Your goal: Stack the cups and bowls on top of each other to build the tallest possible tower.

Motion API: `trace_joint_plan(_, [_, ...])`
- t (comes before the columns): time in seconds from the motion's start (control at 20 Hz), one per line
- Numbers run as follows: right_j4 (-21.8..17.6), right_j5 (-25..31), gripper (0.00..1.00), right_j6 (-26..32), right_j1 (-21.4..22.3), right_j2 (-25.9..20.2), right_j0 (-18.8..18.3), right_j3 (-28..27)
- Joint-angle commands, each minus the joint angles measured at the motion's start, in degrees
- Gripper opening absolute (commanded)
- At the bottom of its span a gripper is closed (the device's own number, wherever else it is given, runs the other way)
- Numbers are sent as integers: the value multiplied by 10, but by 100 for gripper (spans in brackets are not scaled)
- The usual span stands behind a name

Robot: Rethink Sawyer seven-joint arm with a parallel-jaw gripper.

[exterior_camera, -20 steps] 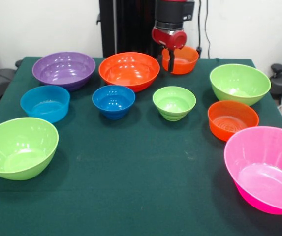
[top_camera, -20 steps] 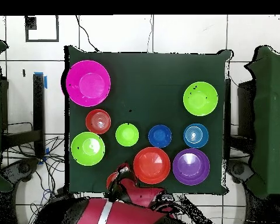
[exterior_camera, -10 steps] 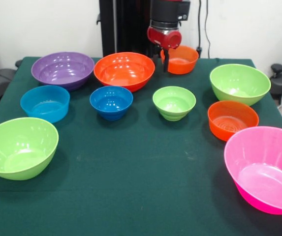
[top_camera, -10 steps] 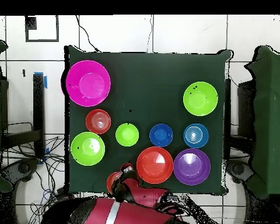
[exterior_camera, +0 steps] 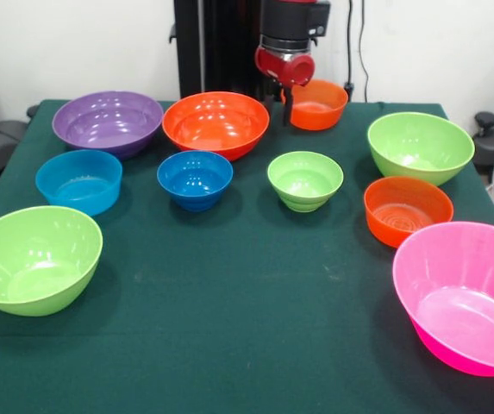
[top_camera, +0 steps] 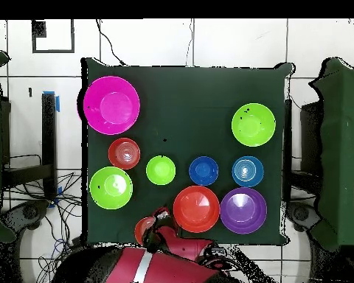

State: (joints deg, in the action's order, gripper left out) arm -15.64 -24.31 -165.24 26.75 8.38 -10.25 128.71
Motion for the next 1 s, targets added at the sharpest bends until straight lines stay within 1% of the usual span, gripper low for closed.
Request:
trace_joint_plan(0.05, [39, 66, 100, -17, -19, -21, 5, -69])
trace_joint_plan(0.2, [45, 77, 100, -18, -13, -18, 7, -69])
trace_joint_plan(0.55, [77, 109, 100, -22, -15, -17, 17, -92])
trace_joint_plan(1.0, [111, 131, 100, -25, -15, -17, 26, -108])
